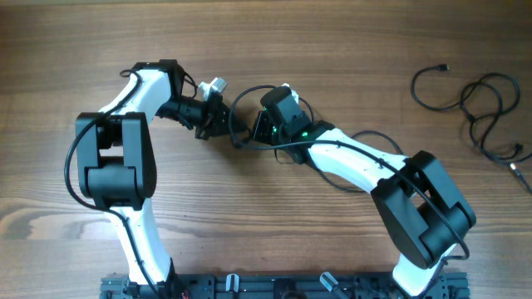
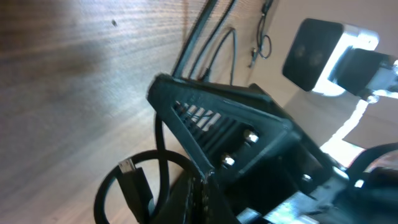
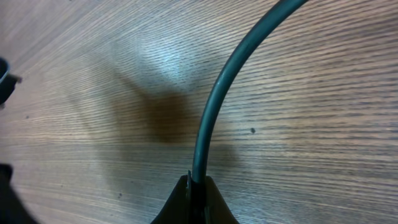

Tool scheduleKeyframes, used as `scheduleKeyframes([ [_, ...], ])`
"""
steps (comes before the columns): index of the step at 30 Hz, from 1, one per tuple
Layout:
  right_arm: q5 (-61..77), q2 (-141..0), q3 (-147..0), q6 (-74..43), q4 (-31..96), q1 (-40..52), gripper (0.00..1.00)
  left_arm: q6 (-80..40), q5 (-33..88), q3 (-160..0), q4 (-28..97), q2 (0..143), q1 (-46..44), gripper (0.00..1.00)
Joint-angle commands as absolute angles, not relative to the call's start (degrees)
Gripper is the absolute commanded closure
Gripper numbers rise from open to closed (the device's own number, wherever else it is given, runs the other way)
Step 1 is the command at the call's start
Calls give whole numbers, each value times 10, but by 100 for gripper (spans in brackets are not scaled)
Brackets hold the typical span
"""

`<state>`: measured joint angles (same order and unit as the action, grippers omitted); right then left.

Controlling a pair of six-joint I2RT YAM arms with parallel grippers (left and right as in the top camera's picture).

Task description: Untangle cables

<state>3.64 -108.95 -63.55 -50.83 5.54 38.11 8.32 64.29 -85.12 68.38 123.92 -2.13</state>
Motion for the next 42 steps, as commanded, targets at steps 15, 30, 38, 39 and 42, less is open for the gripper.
scheduleKeyframes([
  [15,-121,-1105,-632,-495,100,384,96,72,736,-853,772,1241,49,96],
  [30,-167,-1105,-632,-495,99,384,96,72,635,-853,716,1241,140,96],
  [38,-167,-1105,-632,-477,95,384,96,58,579,-853,656,1241,140,96],
  [39,-167,-1105,-632,-471,95,384,96,45,566,-853,650,1241,140,96],
  [42,-167,-1101,-633,-456,96,377,96,-35,480,-853,626,1241,140,96],
])
